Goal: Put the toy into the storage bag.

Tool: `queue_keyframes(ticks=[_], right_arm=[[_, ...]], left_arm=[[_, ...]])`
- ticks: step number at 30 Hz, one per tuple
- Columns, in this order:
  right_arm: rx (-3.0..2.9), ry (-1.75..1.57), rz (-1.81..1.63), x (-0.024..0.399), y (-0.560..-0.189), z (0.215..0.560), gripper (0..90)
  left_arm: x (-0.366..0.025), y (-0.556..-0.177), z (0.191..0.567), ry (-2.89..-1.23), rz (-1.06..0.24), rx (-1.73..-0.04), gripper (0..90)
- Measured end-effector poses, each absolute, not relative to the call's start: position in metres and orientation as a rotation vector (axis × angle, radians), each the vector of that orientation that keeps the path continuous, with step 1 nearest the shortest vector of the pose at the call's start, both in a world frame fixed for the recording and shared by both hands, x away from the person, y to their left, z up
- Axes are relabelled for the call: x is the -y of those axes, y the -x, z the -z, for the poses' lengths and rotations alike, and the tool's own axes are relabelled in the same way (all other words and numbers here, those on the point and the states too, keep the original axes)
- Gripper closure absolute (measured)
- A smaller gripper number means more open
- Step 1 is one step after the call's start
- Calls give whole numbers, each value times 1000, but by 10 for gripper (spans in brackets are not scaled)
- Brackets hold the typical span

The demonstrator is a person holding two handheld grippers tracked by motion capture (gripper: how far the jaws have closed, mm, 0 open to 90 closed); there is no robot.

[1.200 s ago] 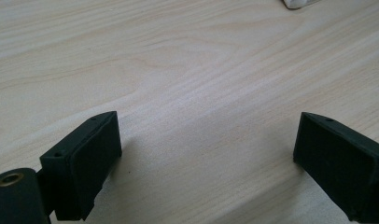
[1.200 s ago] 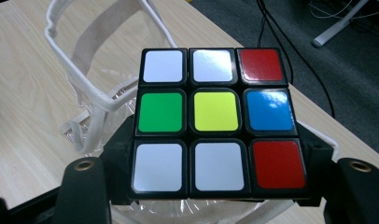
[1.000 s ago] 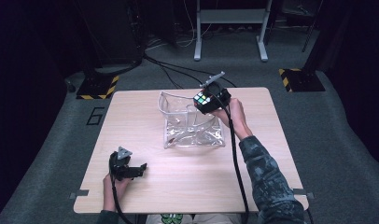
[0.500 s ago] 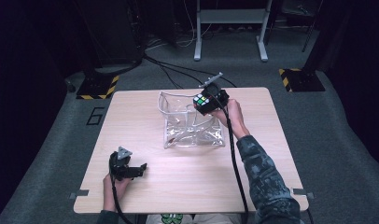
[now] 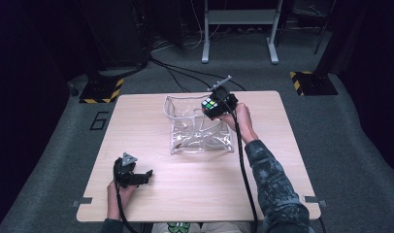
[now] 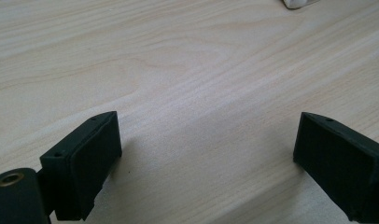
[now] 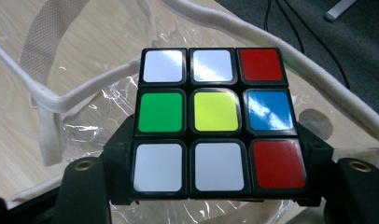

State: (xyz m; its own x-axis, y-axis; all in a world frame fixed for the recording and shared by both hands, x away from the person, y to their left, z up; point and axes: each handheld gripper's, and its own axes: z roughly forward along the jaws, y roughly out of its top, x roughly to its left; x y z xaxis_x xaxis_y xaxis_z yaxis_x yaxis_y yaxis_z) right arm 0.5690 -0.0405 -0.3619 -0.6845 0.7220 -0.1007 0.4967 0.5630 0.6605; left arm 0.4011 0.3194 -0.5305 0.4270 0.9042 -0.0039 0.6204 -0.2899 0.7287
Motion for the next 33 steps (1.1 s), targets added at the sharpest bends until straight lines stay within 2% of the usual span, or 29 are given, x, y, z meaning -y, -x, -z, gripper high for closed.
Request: queue_keyframes(ticks=[33], right_arm=[[-2415, -1005, -736, 31, -580, 373, 332]], left_arm=[[-319, -401, 530, -2021, -551, -1282, 72]])
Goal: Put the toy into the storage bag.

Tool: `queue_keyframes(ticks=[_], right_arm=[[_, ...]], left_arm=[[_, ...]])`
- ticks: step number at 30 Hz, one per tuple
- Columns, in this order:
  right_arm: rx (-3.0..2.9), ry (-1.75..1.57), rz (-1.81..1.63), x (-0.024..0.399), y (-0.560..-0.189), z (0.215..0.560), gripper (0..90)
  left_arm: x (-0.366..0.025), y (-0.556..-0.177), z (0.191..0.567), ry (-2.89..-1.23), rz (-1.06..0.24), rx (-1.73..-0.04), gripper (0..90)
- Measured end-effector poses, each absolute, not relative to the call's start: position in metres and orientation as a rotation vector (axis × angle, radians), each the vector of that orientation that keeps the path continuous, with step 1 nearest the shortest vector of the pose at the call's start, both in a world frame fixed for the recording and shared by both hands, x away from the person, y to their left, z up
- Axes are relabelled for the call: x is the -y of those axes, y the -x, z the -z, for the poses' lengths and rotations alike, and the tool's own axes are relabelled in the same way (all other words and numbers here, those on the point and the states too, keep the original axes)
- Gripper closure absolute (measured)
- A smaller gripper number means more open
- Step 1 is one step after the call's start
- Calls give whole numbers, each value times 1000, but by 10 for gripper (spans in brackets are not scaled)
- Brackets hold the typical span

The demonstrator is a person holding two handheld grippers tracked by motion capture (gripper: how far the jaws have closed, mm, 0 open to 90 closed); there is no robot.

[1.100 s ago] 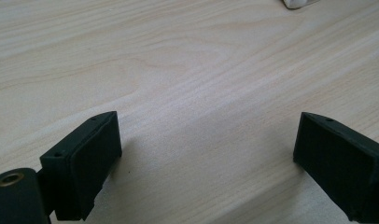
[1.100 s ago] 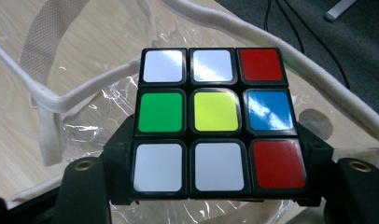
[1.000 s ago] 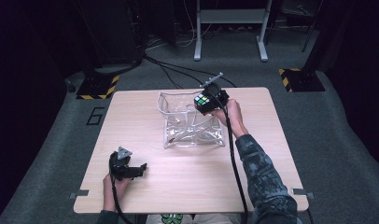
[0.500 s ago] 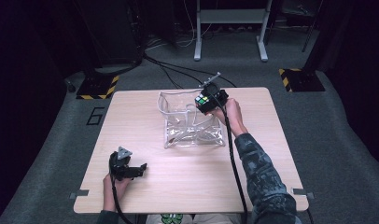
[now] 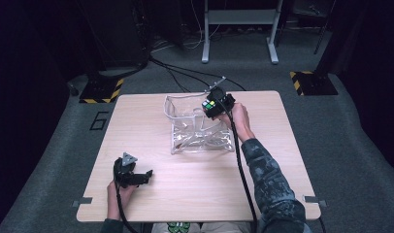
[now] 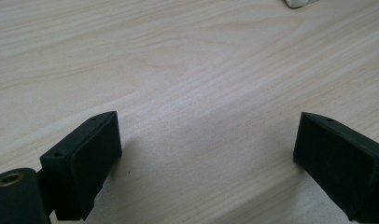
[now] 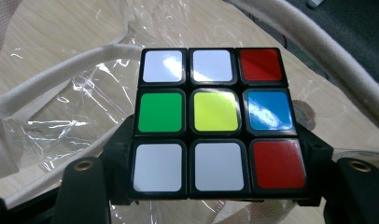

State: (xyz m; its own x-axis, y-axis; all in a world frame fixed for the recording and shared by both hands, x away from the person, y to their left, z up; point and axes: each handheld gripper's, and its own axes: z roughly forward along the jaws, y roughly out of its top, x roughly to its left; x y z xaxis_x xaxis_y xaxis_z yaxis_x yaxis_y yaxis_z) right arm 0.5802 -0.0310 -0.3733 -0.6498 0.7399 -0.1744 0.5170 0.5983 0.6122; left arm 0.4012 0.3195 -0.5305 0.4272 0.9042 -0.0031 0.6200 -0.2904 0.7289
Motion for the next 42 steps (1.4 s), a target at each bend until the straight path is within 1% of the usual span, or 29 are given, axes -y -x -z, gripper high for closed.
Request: queue_keyframes(ticks=[11, 24, 25, 27, 28, 29, 31, 32, 37, 42], right_arm=[[-2414, -1007, -686, 27, -579, 376, 332], [-2412, -1019, -713, 26, -579, 378, 329], [-2409, -1011, -726, 27, -579, 378, 312], [-2414, -1036, -791, 30, -579, 376, 127], [-2420, -1042, -796, 30, -578, 375, 108], [-2435, -1048, -809, 30, -577, 375, 64], [-2442, -1040, -821, 30, -574, 374, 14], [-2442, -1047, -832, 30, -572, 372, 0], [-2441, -1022, -889, 37, -565, 363, 0], [-2402, -1011, -940, 49, -550, 350, 0]], left_arm=[[-319, -401, 530, -2020, -550, -1283, 72], [-320, -401, 530, -2024, -552, -1279, 72], [-320, -401, 530, -2025, -553, -1278, 72], [-320, -401, 530, -2024, -552, -1279, 72], [-320, -401, 530, -2025, -554, -1276, 72], [-320, -401, 530, -2024, -553, -1278, 72], [-320, -401, 530, -2025, -549, -1279, 72], [-320, -401, 530, -2024, -549, -1279, 72], [-320, -401, 530, -2024, -548, -1279, 73], [-320, -401, 530, -2026, -547, -1279, 73]])
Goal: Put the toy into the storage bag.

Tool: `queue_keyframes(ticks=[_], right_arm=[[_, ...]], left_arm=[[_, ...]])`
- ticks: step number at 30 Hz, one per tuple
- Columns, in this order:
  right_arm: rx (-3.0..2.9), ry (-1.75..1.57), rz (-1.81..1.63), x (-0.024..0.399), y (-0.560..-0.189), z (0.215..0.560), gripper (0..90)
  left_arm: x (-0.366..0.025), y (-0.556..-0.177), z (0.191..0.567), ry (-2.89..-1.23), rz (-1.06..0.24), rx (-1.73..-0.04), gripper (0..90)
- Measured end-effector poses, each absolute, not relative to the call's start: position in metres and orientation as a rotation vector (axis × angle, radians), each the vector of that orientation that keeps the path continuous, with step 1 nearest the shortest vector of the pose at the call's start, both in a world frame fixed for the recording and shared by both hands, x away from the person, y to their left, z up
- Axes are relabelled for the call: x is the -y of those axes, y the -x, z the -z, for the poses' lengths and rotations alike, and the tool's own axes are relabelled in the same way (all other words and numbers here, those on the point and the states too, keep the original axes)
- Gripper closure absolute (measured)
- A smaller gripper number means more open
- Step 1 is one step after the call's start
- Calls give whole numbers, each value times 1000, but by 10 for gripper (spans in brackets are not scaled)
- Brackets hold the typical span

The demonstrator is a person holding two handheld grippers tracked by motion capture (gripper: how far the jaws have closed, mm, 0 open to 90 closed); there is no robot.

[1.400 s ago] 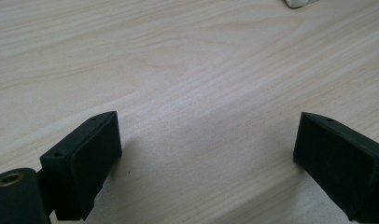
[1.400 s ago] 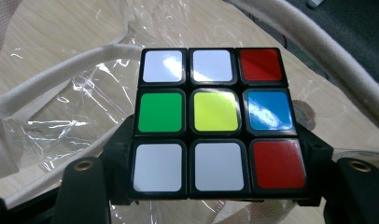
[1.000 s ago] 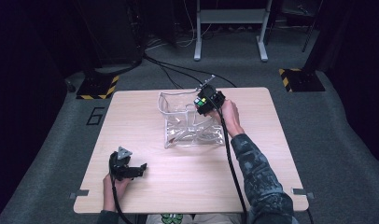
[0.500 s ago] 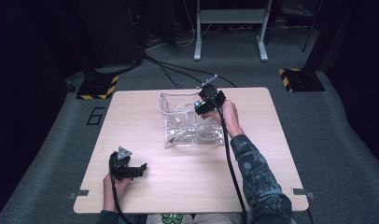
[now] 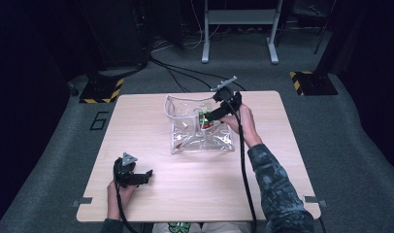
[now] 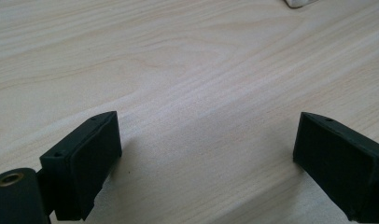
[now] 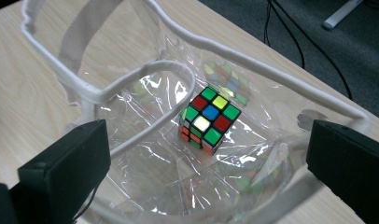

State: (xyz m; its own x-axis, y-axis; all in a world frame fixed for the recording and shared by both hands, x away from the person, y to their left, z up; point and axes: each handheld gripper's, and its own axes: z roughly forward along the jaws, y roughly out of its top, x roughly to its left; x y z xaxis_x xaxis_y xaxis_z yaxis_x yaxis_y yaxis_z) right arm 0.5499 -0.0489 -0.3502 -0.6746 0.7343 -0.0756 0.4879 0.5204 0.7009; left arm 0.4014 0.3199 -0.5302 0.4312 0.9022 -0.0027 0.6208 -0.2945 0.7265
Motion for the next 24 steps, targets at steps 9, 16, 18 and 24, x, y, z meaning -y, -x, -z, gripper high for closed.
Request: queue_keyframes(ticks=[9, 16, 18, 24], right_arm=[[-2351, -1013, -967, 70, -528, 341, 0], [-2327, -1010, -969, 85, -515, 339, 0], [-2317, -999, -974, 88, -513, 339, 0], [-2311, -999, -960, 97, -503, 338, 0]], left_arm=[[-320, -402, 530, -2024, -550, -1276, 73], [-320, -401, 530, -2028, -547, -1277, 73], [-320, -401, 530, -2028, -547, -1277, 73], [-320, -402, 530, -2024, -550, -1277, 73]])
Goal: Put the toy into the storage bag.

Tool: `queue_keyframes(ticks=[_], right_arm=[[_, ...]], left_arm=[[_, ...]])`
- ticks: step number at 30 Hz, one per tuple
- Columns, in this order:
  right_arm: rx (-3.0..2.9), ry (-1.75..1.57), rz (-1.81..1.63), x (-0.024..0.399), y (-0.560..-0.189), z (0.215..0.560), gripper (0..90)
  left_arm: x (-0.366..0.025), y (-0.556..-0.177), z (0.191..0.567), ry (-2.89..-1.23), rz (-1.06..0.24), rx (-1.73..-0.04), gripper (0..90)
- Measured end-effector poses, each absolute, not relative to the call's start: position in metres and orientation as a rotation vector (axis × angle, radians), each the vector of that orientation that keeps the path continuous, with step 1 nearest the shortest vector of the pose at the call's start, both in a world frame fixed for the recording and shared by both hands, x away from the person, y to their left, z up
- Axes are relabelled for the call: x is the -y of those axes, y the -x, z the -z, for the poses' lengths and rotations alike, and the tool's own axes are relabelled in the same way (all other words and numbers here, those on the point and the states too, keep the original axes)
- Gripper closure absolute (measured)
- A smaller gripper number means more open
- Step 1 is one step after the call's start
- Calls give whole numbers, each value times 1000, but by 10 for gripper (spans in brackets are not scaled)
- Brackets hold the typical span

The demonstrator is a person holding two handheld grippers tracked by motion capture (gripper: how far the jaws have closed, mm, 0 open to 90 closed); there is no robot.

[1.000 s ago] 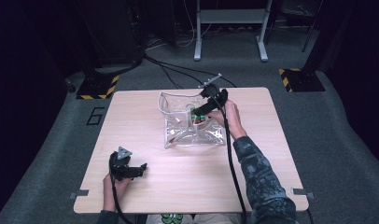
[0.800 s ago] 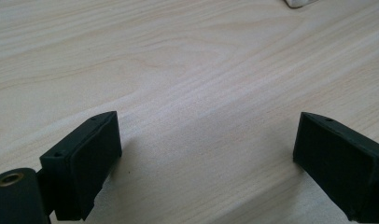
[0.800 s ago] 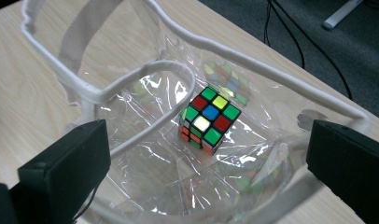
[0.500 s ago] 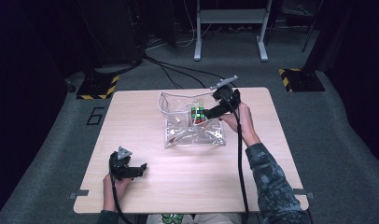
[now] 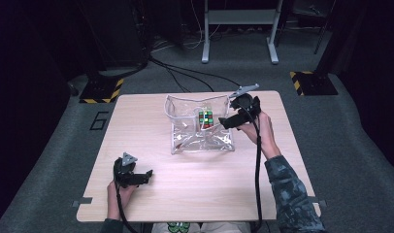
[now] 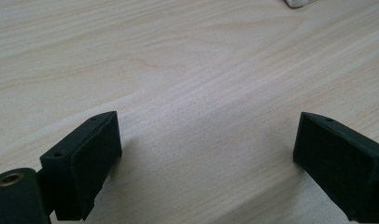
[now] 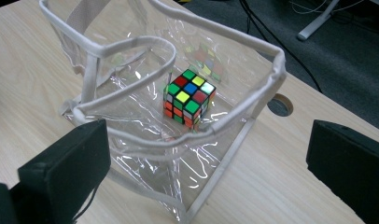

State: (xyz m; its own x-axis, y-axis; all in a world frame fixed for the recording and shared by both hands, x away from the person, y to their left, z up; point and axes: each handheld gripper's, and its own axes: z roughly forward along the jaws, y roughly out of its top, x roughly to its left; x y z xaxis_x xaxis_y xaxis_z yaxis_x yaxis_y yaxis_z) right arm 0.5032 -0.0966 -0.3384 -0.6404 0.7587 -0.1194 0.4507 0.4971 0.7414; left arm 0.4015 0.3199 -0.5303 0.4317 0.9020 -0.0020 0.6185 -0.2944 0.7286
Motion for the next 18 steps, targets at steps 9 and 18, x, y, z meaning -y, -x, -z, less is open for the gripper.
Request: queue_keyframes(ticks=[9, 18], right_arm=[[-2290, -1029, -957, 116, -483, 352, 0], [-2257, -1076, -939, 136, -469, 370, 0]], left_arm=[[-320, -402, 530, -2024, -550, -1276, 73], [-320, -402, 530, -2024, -550, -1276, 73]])
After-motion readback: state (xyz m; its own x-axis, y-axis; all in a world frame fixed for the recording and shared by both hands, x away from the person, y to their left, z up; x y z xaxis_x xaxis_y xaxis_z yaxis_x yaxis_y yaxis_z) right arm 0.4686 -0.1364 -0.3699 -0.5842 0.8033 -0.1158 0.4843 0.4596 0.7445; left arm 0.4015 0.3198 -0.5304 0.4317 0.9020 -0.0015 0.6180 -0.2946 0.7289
